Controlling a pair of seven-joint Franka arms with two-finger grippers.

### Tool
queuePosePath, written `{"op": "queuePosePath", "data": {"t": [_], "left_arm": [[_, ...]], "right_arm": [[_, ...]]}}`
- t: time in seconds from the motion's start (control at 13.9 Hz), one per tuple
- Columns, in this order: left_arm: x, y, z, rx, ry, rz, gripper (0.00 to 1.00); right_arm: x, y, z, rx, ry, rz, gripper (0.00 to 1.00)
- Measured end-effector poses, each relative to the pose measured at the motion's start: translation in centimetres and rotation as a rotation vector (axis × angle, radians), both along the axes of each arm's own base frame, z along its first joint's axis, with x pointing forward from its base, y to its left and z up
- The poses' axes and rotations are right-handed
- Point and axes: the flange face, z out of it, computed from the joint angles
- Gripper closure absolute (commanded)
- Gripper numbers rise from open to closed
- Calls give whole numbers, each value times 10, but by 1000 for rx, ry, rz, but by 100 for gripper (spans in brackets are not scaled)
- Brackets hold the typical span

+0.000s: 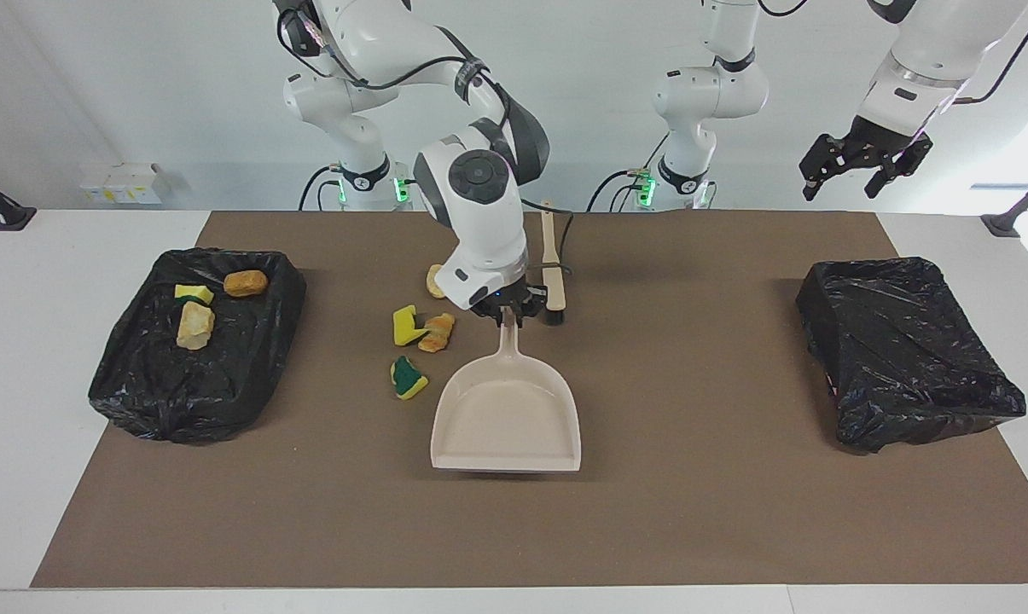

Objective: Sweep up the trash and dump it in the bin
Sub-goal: 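Return the empty dustpan to the table center with the right gripper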

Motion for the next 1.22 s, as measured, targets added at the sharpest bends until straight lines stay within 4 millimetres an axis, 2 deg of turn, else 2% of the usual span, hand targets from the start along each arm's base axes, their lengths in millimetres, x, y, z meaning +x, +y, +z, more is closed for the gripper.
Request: {"op": "queuePosePath", "data": {"t": [0.22,0.36,0.58,0.72,0.79,0.86,1.22], "left_arm": [[0,0,-1,0,2,0,0],[0,0,-1,0,3,0,0],[0,0,-1,0,3,0,0],[0,0,-2,0,3,0,0],[0,0,-2,0,3,0,0],[0,0,-2,0,3,0,0],[0,-1,-4,0,9,-3,0]], "right_arm": [[6,39,-27,15,-13,-14,100],[6,55,-44,19,-19,-8,100],[9,61,-64,17,-23,-5,100],[9,63,-69,19,-26,-4,100],[10,63,-69,21,-29,-5,68],[10,63,-70,22,-30,-5,1],[11,66,-63,8,-76,15,0]]}}
